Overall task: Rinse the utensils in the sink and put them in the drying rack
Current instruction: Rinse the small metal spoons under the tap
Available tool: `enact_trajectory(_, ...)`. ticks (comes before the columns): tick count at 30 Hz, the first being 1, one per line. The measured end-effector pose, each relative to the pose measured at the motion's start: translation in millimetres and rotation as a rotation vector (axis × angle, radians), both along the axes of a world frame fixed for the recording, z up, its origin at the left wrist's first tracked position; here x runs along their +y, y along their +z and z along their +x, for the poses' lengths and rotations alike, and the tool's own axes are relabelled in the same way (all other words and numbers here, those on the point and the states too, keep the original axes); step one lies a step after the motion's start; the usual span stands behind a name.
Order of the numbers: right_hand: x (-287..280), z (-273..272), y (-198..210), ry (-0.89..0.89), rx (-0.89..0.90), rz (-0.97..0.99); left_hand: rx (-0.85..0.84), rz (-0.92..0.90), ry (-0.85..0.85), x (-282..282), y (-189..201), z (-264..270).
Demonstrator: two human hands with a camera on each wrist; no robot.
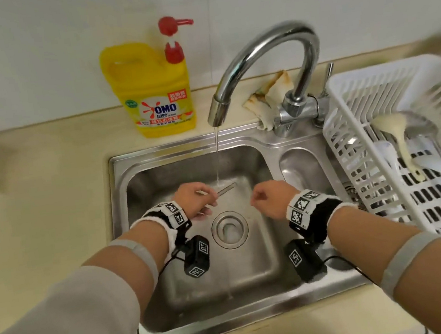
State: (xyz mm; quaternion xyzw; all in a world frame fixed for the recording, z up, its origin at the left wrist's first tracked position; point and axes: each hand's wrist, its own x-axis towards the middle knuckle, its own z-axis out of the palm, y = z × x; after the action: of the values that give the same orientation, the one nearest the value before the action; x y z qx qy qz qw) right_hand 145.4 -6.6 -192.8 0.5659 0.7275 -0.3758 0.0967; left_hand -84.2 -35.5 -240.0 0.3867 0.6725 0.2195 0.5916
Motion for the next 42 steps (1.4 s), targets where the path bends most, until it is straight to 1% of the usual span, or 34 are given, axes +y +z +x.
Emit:
enact_trajectory(1, 2.6, -2.1, 5.4, 0.095, -0.084, 0.076, 0.004, 0.028, 0.025, 6.6, 6.6, -0.9)
enact_trajectory(2, 5.9, -4.4, 10.4, 0.145, -0.129, 0.124, -0.005, 0.047, 0.043, 12.9, 13.5, -1.3)
enact_trajectory(4, 14.9, -9.4, 16.3, 0.16, -0.144, 0.189, -0.038, 0.082, 0.066, 23.4, 26.9, -1.0)
enact_trajectory(5, 21.1, -12.2, 17.7, 0.139, -0.121, 0.211, -0.047, 0.105, 0.065, 27.6, 31.9, -1.1)
enact_trajectory(8, 41.1, -24.1, 18.9, 0.011, 0.068, 0.226, -0.078, 0.162, 0.049, 38.7, 41.9, -2.6)
enact_trajectory(11, 57.2, -39.7, 18.9, -0.141, 0.269, 0.215, -0.112, 0.189, 0.114, 49.1, 51.4, -2.3)
enact_trajectory(14, 69.0, -49.0, 14.1, -0.28, 0.376, 0.224, -0.166, 0.193, 0.172, 56.5, 58.5, -3.7)
enact_trajectory(17, 74.7, -53.1, 13.1, -0.435, 0.53, 0.161, -0.167, 0.19, 0.159, 60.4, 58.6, -6.6)
enact_trajectory(20, 75.6, -56.5, 16.4, -0.499, 0.64, 0.136, -0.211, 0.191, 0.185, 61.0, 55.4, -8.0)
enact_trajectory(22, 78.7, -56.7, 17.5, -0.549, 0.679, 0.093, -0.271, 0.186, 0.253, 59.5, 54.4, -9.8)
enact_trajectory(24, 81.0, -56.7, 19.0, -0.625, 0.751, -0.01, -0.338, 0.175, 0.341, 56.9, 52.5, -14.9)
enact_trajectory(26, 82.2, -57.5, 17.2, -0.666, 0.81, -0.117, -0.393, 0.17, 0.416, 53.1, 50.7, -20.6)
enact_trajectory(28, 81.0, -59.9, 13.0, -0.673, 0.843, -0.173, -0.426, 0.165, 0.485, 48.3, 50.1, -25.7)
enact_trajectory(30, 78.8, -61.7, 9.5, -0.677, 0.851, -0.172, -0.418, 0.154, 0.523, 44.3, 49.8, -29.5)
enact_trajectory(34, 71.7, -58.0, 9.4, -0.719, 0.905, -0.161, -0.356, 0.117, 0.519, 40.9, 46.9, -32.9)
enact_trajectory(37, 68.5, -50.9, 12.5, -0.793, 0.968, -0.188, -0.336, 0.104, 0.512, 43.1, 42.8, -27.6)
enact_trajectory(40, 67.7, -42.8, 16.9, -0.854, 0.994, -0.227, -0.446, 0.11, 0.554, 48.1, 36.8, -16.2)
enact_trajectory(42, 68.0, -37.8, 18.5, -0.891, 0.994, -0.214, -0.52, 0.112, 0.589, 50.4, 33.3, -8.4)
